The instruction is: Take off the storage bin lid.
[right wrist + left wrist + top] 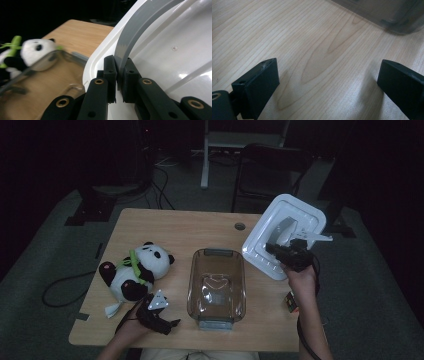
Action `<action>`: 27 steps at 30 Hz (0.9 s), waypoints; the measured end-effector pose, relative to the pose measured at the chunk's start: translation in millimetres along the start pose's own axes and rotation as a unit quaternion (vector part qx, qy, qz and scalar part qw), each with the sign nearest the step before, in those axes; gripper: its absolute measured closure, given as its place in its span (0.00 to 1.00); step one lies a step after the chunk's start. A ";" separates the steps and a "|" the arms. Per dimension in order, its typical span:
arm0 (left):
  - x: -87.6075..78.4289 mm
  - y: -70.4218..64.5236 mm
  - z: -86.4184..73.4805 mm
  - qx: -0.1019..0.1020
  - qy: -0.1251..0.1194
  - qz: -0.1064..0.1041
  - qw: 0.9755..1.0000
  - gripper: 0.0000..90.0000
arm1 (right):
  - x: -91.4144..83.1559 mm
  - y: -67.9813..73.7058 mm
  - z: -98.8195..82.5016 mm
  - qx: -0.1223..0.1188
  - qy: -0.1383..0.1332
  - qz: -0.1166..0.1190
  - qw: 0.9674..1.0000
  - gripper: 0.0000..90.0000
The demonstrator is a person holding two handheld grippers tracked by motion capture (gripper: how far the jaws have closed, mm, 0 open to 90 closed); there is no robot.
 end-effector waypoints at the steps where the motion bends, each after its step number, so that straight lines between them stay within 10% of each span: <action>1: 0.1 0.0 0.0 -0.001 -0.001 0.000 1.000 0.05 | 0.9 -4.0 -0.8 0.003 -0.001 -0.002 1.000 0.94; 12: 0.0 -0.1 -0.1 -0.001 0.000 0.000 1.000 0.05 | 26.7 -35.9 -19.1 0.043 0.013 -0.018 0.999 0.94; 27: 0.0 -0.1 -0.1 -0.001 0.000 -0.001 1.000 0.05 | 75.2 -38.9 -32.9 0.078 0.017 -0.023 0.997 0.94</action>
Point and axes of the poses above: each handheld gripper's, and its own axes: x roughly forward along the jaws, z roughly out of its top, y roughly to its left, the point moved 5 cm from there along x, roughly forward along the jaws, and after that the axes turned 7 degrees about y, right-handed, at the moved point
